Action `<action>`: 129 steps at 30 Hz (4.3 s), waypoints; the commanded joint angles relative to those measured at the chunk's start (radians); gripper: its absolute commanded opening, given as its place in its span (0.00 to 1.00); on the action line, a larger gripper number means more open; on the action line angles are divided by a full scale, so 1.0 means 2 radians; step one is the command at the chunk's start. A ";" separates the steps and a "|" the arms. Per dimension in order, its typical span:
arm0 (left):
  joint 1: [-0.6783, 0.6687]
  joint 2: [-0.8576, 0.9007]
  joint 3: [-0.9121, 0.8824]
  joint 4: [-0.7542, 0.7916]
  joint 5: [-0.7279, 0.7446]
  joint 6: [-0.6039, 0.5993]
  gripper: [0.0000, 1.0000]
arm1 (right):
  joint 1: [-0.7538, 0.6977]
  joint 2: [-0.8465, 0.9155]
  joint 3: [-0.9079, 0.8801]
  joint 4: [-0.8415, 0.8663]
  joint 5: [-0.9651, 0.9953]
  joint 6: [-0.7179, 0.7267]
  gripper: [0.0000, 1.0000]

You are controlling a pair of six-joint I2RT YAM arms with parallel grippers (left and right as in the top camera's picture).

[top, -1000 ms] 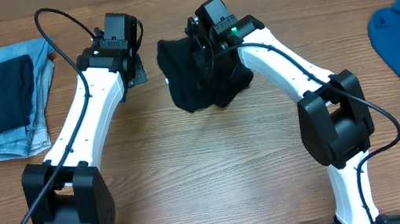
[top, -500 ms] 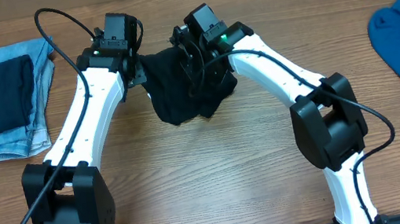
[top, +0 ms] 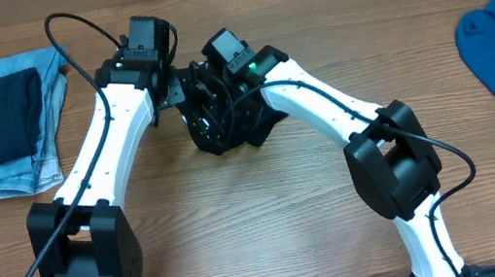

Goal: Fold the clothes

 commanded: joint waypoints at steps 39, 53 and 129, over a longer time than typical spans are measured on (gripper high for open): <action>-0.025 0.080 -0.005 0.056 0.279 -0.035 0.59 | -0.202 -0.060 0.053 -0.087 0.176 -0.020 0.88; -0.050 0.081 -0.007 0.056 0.172 -0.041 0.61 | -0.202 -0.060 0.053 -0.094 0.176 -0.032 0.89; -0.054 0.012 0.000 0.024 0.145 -0.065 0.04 | -0.259 -0.060 0.053 -0.106 0.180 -0.032 0.74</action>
